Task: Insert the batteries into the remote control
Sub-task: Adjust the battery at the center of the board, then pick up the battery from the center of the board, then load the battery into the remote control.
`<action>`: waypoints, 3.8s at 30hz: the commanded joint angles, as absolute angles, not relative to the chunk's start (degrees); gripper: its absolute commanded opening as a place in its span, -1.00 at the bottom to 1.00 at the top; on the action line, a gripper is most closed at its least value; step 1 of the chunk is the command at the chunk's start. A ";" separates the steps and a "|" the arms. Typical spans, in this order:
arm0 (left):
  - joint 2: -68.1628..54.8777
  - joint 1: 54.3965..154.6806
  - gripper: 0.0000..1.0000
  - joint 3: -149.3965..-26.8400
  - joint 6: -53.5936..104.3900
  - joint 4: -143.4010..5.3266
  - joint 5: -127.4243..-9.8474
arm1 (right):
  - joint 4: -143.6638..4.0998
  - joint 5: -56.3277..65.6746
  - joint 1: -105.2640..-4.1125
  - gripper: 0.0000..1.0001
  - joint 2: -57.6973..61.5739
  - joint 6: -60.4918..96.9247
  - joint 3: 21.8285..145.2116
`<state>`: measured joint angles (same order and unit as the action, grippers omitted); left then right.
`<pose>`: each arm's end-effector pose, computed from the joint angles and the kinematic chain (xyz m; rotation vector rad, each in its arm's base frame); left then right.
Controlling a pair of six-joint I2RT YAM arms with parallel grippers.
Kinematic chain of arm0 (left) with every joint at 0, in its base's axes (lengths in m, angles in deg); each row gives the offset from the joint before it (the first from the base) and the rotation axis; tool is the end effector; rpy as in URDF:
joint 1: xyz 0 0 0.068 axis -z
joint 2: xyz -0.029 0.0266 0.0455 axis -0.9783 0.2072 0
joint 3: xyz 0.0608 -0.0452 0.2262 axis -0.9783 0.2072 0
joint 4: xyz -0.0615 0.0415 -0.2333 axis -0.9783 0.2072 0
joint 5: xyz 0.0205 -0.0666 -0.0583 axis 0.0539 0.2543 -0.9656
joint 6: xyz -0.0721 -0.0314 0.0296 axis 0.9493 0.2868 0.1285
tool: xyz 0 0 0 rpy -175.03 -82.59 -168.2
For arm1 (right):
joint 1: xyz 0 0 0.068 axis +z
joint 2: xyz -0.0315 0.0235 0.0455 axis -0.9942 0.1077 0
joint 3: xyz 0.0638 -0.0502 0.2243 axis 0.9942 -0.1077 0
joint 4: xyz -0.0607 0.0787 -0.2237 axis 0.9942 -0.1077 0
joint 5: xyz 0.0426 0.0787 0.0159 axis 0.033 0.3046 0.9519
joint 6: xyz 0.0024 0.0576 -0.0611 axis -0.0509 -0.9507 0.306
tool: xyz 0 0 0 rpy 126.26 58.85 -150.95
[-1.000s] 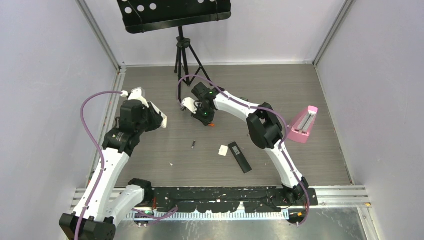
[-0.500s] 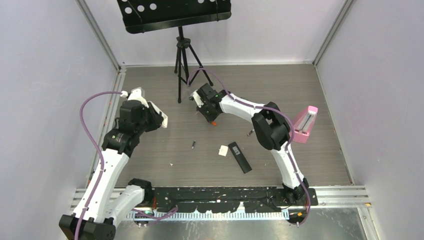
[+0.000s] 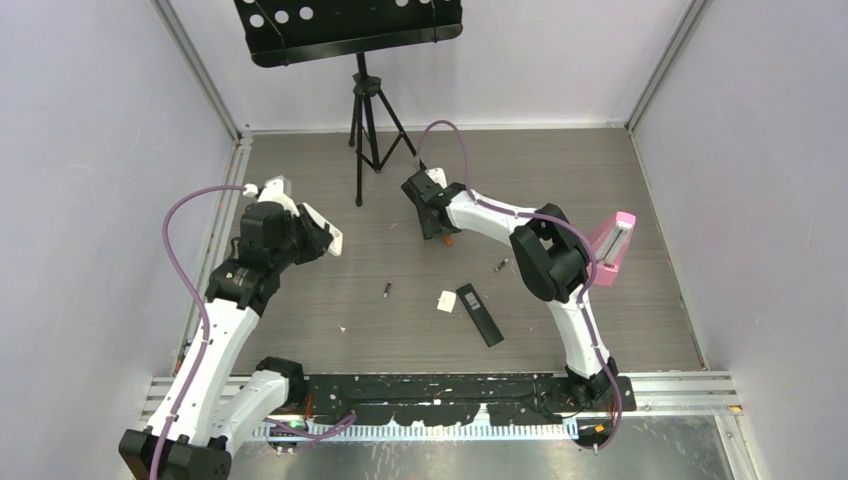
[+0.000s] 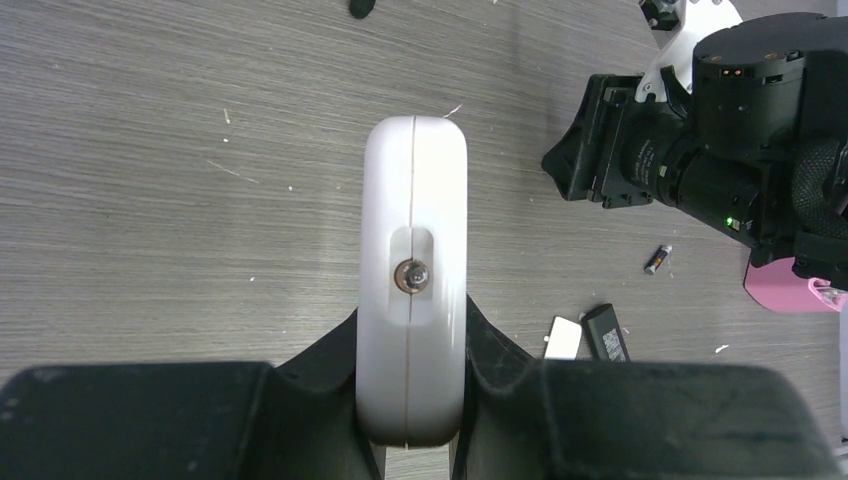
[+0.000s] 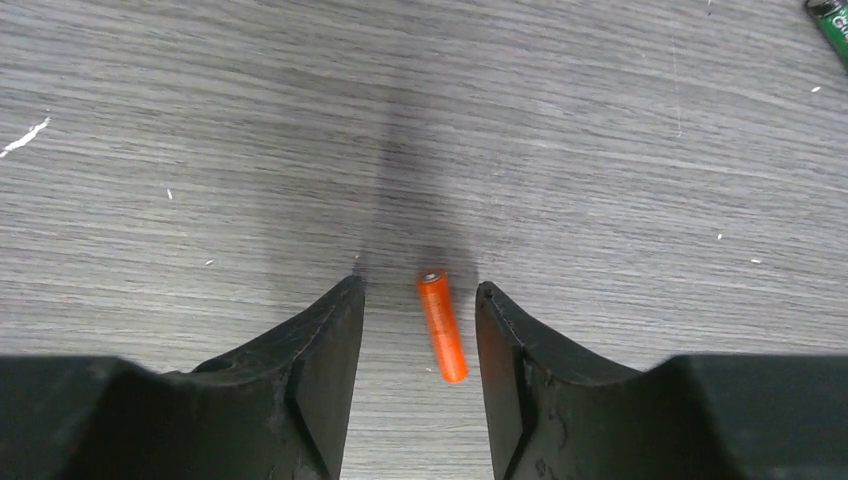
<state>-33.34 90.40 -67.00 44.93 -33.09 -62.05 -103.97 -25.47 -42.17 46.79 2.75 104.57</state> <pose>0.2141 -0.0491 0.2773 -0.3342 2.1320 -0.4768 0.3502 0.2737 0.1122 -0.3140 2.5360 -0.1193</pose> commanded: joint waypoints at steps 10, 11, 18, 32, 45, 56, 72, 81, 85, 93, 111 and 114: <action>-34.51 90.34 -1.00 -66.14 45.12 -36.52 -62.92 | -111.77 -15.94 -45.66 -0.24 45.94 -0.47 103.71; -34.50 90.38 -1.00 -66.13 45.18 -36.52 -62.92 | -111.86 -15.68 -45.93 -0.22 45.63 -0.35 103.26; -34.63 90.35 -1.00 -66.05 45.18 -36.57 -62.88 | -112.61 -8.62 -46.73 -0.01 43.64 7.92 101.83; -34.35 90.35 -1.00 -66.12 45.60 -36.97 -63.75 | -109.45 -14.06 -46.77 -0.37 47.82 10.62 103.68; -34.54 90.38 -1.00 -60.04 51.41 -51.12 -75.75 | -95.71 -17.75 -46.75 -0.99 36.75 2.49 92.26; -24.61 101.22 -1.00 -44.90 70.75 -102.05 -76.40 | -80.28 -24.37 -38.21 -0.99 4.17 -17.54 77.16; -18.42 105.55 -1.00 -41.78 90.92 -122.04 -69.68 | -80.53 -47.66 -24.60 -0.99 -2.08 -20.73 81.34; -17.77 105.55 -1.00 -41.40 96.29 -124.53 -69.08 | -79.39 -51.57 -22.91 -0.98 1.36 -17.69 84.66; -18.11 105.64 -1.00 -41.35 96.89 -124.59 -69.60 | -77.71 -52.27 -22.85 -0.98 1.88 -16.30 84.98; -17.87 105.64 -1.00 -41.34 97.23 -125.34 -70.04 | -75.87 -49.50 -22.91 -0.98 3.69 -15.01 85.79; -15.16 105.64 -1.00 -42.29 101.19 -130.65 -69.52 | -84.49 -45.94 -22.73 -0.62 5.16 -14.98 89.07; -15.23 105.64 -1.00 -42.33 101.18 -130.81 -69.56 | -85.68 -45.77 -22.77 -0.50 5.47 -14.88 90.08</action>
